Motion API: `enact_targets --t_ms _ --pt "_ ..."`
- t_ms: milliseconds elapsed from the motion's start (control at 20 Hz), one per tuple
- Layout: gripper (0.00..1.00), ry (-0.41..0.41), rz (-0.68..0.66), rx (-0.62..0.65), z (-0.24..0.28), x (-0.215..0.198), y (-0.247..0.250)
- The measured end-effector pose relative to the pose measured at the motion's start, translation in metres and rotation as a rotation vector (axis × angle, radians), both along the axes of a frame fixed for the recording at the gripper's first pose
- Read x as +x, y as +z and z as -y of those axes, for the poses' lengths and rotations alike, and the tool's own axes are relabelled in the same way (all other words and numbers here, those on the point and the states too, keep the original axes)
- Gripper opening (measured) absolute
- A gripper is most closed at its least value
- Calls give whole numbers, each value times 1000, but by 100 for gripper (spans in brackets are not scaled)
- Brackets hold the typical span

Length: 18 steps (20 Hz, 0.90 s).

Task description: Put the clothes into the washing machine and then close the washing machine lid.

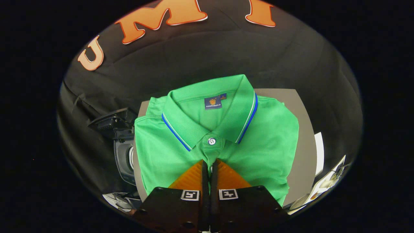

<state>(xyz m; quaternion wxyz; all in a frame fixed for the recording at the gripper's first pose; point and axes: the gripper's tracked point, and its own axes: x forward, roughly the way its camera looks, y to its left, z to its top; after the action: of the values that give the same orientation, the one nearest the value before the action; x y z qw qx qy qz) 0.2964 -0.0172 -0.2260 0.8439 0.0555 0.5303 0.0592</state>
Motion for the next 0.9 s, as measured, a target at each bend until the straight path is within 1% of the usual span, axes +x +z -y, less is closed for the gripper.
enact_targets --t_ms 100,200,350,550,800,900 --pt "9 -2 60 22 -1 1 2" --pt "9 -9 158 46 0 2 8" --pt "8 -27 292 101 1 5 30" --pt "8 -12 360 147 3 4 48" --pt "8 -43 496 231 4 11 79" --pt "8 -57 528 257 6 8 96"
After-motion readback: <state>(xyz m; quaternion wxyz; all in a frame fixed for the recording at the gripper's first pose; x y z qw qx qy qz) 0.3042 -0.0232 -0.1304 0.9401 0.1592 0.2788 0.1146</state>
